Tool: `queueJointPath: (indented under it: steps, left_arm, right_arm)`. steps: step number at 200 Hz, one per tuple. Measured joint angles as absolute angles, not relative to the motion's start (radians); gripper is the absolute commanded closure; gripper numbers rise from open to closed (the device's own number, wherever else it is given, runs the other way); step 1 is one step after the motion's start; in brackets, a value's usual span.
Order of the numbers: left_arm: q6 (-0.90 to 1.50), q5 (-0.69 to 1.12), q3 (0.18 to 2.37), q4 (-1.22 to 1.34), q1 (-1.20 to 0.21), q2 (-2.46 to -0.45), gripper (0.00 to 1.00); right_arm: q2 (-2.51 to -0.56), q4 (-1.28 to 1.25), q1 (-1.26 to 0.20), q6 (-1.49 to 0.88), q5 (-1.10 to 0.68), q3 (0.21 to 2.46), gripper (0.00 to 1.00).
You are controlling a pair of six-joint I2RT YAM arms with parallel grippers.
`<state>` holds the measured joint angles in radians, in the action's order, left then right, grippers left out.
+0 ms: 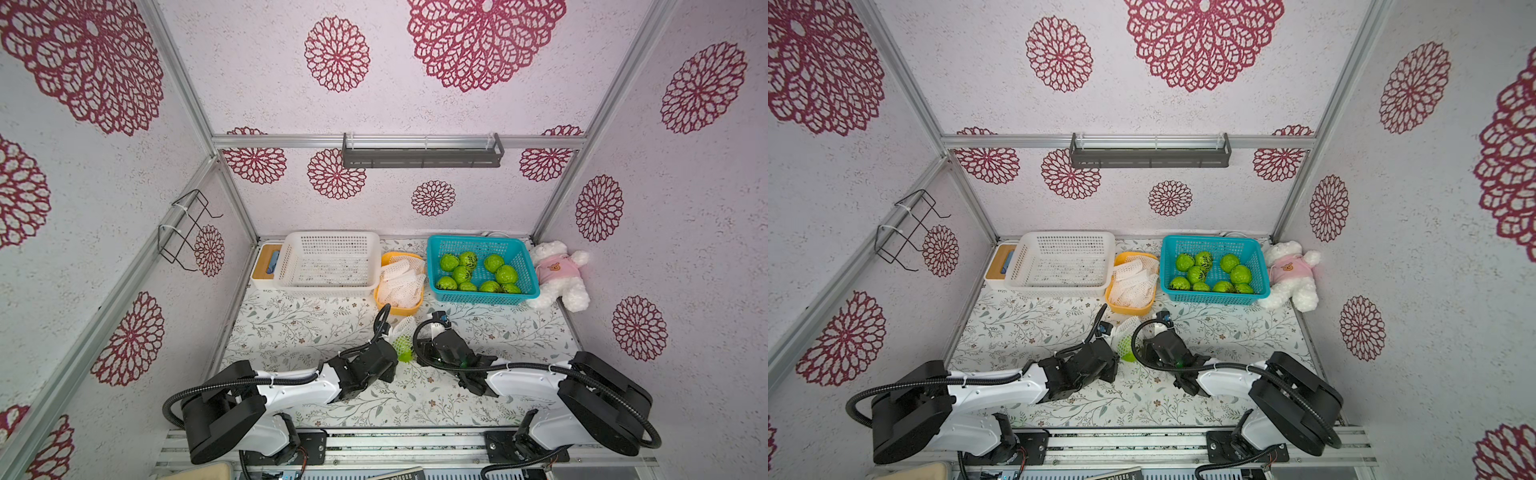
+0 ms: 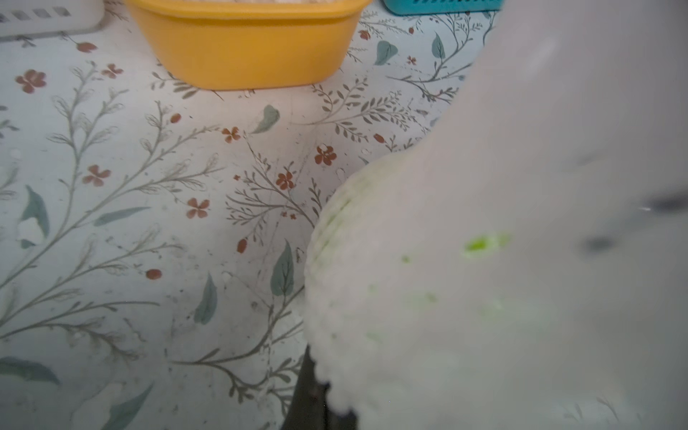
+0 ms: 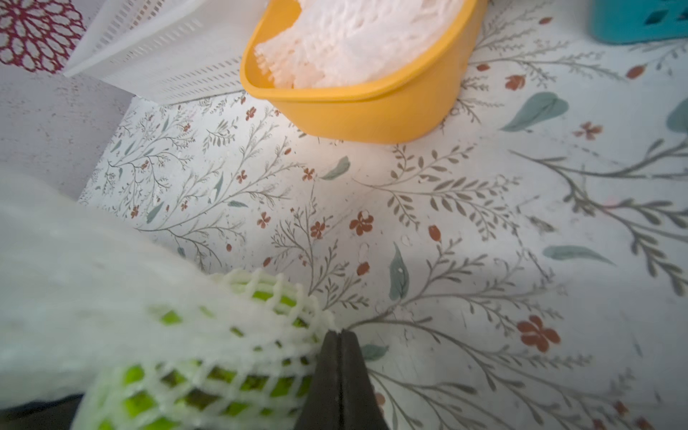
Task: Sleeve custard apples in foam nets
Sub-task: Put on the foam net on the custard apple.
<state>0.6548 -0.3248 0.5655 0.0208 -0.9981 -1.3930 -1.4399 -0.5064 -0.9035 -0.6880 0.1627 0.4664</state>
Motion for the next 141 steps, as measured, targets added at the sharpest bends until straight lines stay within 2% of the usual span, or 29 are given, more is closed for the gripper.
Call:
queueJointPath:
  steps: [33, 45, 62, 80, 98, 141]
  left_arm:
    - [0.62, -0.311, 0.564, 0.062, -0.963, -1.409, 1.0]
    - [0.611, -0.301, 0.564, 0.071, -0.961, -1.43, 1.0]
    - [0.601, -0.285, 0.564, 0.075, -0.961, -1.46, 1.0]
    - [0.593, -0.266, 0.568, 0.076, -0.959, -1.48, 1.0]
    - [0.587, -0.255, 0.577, 0.075, -0.959, -1.486, 1.0]
    - [0.575, -0.243, 0.612, 0.071, -0.956, -1.501, 1.0]
  right_arm:
    - [-1.503, -0.578, -0.896, -0.665, 0.157, 0.463, 1.0]
    - [-1.515, -0.593, -0.893, -0.663, 0.157, 0.454, 0.97]
    - [-1.518, -0.615, -0.892, -0.663, 0.158, 0.433, 0.89]
    - [-1.516, -0.624, -0.892, -0.661, 0.166, 0.413, 0.84]
    - [-1.505, -0.621, -0.892, -0.664, 0.181, 0.394, 0.75]
    - [-1.455, -0.603, -0.884, -0.677, 0.223, 0.347, 0.62]
